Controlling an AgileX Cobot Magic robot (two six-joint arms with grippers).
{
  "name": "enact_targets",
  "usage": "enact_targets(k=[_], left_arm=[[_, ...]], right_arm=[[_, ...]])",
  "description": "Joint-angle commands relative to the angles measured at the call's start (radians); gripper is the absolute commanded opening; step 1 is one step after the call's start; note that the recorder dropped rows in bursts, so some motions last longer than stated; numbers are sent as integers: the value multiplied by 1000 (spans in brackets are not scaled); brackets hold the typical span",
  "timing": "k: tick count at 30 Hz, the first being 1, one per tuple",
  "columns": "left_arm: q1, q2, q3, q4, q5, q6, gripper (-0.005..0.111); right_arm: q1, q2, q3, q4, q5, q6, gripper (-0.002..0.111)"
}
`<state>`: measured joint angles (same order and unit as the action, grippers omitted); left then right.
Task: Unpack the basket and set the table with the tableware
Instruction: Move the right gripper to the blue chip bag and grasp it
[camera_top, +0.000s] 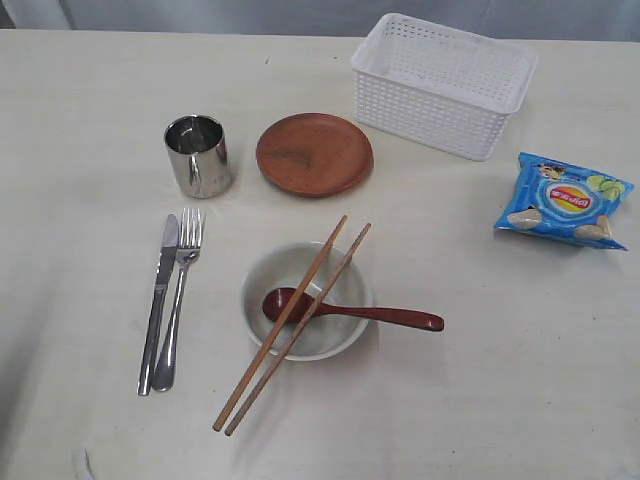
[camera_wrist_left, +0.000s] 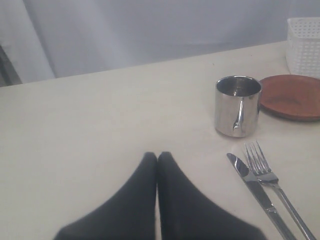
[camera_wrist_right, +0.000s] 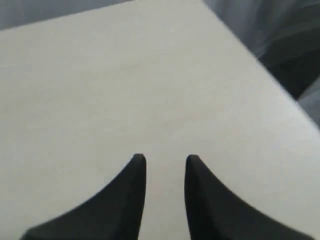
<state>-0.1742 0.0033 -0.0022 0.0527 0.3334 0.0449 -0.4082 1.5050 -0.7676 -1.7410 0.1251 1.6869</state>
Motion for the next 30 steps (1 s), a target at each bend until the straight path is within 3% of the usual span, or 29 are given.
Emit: enact_targets(k=[1,3,7,10,13,16,19,30], left_arm=[[2,-3,2,-1,-4,0,0],[2,-3,2,-1,-4,0,0],[2,-3,2,-1,-4,0,0],[2,-3,2,-1,-4,0,0],[2,-3,2,-1,-4,0,0],[2,-3,2,-1,-4,0,0],[2,-3,2,-1,-4,0,0],[2,-3,2,-1,-4,0,0]], right_arm=[[64,49,-15,290,324,-384,27],[83,106,-68,554,398,-628,27],[84,225,-211,1283,571,-1267,17],[82,273,-272,1632,662,-1542,16],[82,278,-272,1958,699,-1780,24],[82,278,-259,2237,735,-1981,45],[102,278,-242,2312,736,-2009,59],[132,282,-224,2075,676,-1850,58]])
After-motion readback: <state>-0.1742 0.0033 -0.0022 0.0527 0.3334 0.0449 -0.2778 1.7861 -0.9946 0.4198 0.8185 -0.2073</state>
